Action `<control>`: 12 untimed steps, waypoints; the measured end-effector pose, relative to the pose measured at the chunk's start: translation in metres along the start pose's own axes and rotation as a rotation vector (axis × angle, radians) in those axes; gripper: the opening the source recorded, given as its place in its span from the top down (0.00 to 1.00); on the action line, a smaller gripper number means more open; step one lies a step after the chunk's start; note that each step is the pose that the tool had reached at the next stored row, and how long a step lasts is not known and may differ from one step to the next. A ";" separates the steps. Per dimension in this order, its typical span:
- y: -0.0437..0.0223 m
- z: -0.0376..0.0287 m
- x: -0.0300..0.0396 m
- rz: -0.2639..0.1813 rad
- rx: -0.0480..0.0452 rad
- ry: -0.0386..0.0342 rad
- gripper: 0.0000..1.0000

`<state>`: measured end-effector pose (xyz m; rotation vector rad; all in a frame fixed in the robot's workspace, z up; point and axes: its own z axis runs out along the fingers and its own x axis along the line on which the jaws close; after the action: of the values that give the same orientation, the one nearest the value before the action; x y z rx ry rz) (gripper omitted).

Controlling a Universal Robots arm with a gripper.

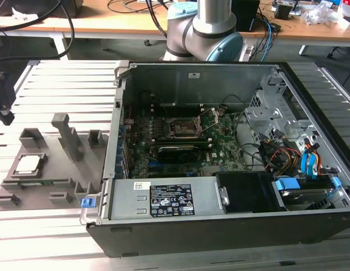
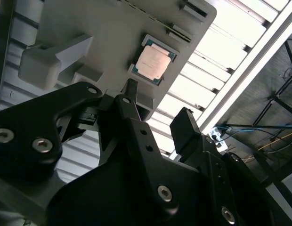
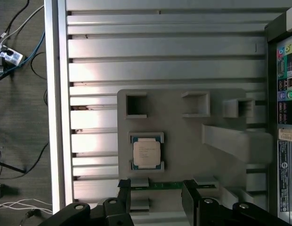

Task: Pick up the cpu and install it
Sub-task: 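Pick up the cpu and move it towards the insertion slot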

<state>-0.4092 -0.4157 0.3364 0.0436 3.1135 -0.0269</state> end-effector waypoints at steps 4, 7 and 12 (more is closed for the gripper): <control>0.0000 0.0030 0.0001 0.000 0.0000 0.0000 0.44; 0.0001 0.0063 0.0002 0.000 0.0000 0.0000 0.44; 0.0002 0.0132 0.0004 0.000 0.0000 0.0000 0.44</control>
<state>-0.4092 -0.4157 0.3232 0.0436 3.1135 -0.0268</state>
